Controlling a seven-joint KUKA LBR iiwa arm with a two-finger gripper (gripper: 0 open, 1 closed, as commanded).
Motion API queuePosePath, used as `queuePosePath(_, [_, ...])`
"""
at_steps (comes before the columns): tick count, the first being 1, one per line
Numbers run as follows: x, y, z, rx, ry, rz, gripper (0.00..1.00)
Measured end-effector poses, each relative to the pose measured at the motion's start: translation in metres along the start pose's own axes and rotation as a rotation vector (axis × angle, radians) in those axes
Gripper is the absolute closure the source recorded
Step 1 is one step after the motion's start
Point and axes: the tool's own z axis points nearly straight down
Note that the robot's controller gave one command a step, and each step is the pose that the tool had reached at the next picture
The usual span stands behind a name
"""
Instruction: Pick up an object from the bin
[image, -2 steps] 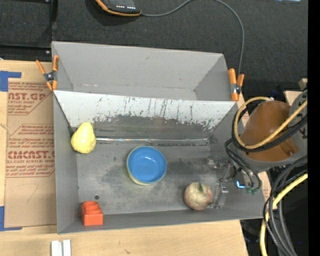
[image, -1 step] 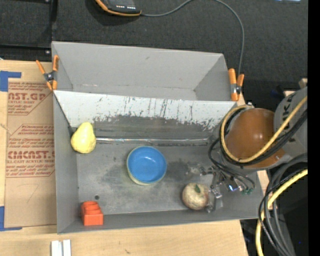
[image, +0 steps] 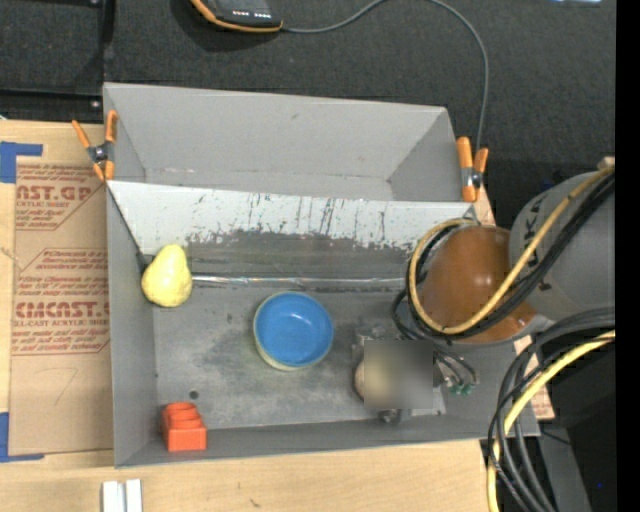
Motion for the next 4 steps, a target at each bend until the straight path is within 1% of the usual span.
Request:
queuePosePath(1, [-0.001,0.008,0.001,0.001,-0.006,-0.136,1.0])
queuePosePath(2, [-0.001,0.008,0.001,0.001,-0.006,-0.136,1.0])
queuePosePath(3, [0.0,0.009,-0.006,-0.001,0.0,-0.136,1.0])
queuePosePath(4, [0.001,0.009,-0.025,-0.003,0.006,-0.137,1.0])
